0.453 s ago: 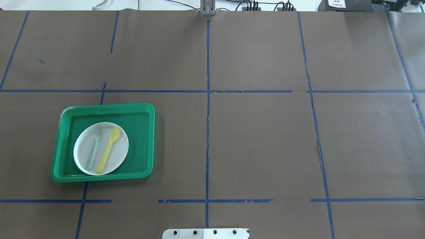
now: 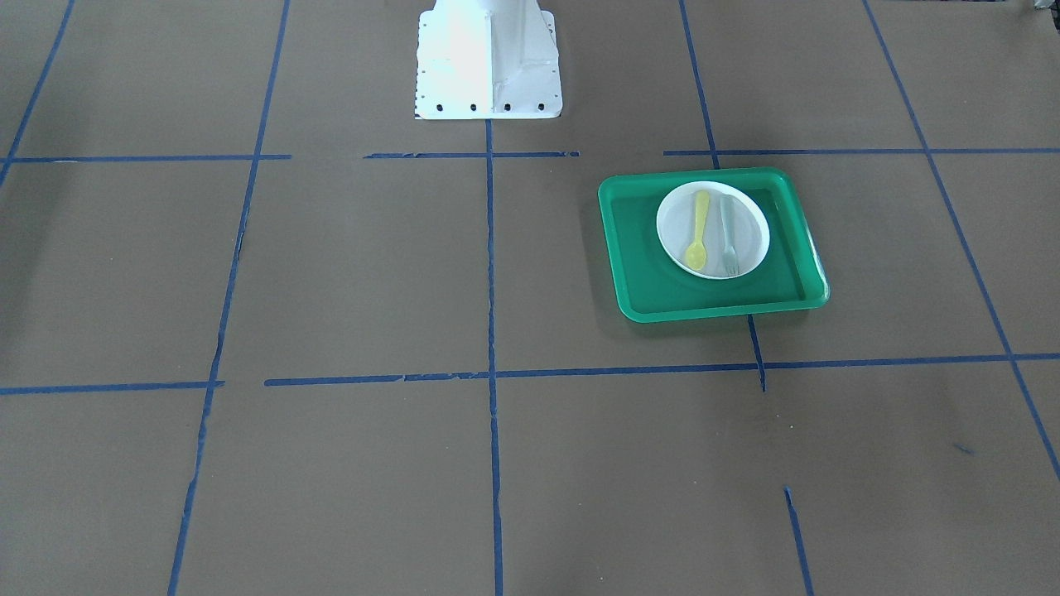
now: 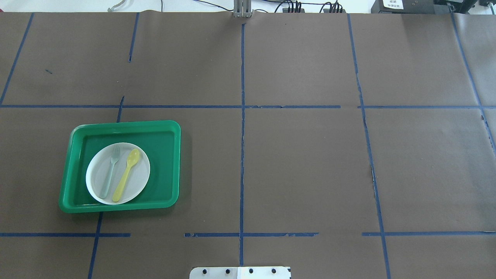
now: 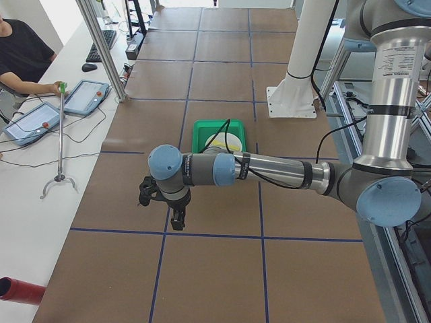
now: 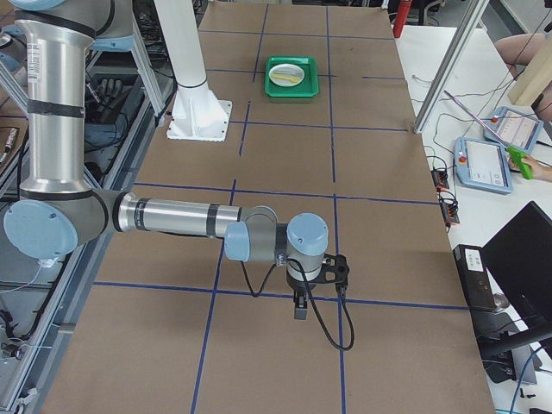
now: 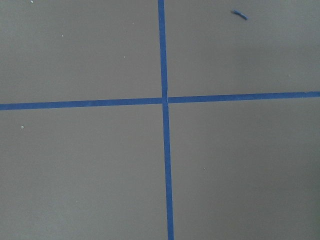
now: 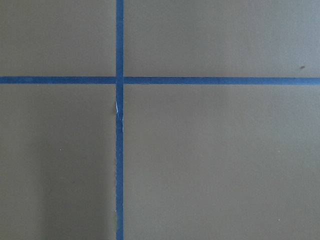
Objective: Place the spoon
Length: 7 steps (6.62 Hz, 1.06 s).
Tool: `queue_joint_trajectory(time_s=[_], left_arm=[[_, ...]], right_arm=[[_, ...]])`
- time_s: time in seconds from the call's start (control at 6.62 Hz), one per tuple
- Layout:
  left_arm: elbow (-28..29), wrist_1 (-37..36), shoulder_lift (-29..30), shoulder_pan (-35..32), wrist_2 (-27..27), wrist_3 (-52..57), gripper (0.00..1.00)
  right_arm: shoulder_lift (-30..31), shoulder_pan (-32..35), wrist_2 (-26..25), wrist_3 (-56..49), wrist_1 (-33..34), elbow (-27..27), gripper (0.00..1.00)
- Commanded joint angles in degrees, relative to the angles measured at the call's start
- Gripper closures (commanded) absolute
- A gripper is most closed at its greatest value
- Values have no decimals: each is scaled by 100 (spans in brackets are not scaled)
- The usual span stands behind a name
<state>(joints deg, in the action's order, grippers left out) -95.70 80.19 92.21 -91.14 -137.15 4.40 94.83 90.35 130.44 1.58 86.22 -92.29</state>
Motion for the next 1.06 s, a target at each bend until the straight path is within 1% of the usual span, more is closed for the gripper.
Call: queue_joint_trajectory(time_s=[0.0,0.15,0.45,0.6,0.76,0.91], left_arm=[[-62,-13,-10,-9,47,8,0],[-123,-4,-71,-9,4,8,0],[-360,5,16,78,-48,-35,0],[-631,14,25,436,-145,-53,0],[-782,301,199,962,-146,-418,0],[-783,1157,470,1576,-93,-1945,0]], right_arm=[[0,0,-1,0,0,0,0],[0,0,-1,0,0,0,0],[0,0,-1,0,0,0,0],[0,0,8,0,0,0,0],[0,0,-1,0,0,0,0],[0,0,-1,0,0,0,0]])
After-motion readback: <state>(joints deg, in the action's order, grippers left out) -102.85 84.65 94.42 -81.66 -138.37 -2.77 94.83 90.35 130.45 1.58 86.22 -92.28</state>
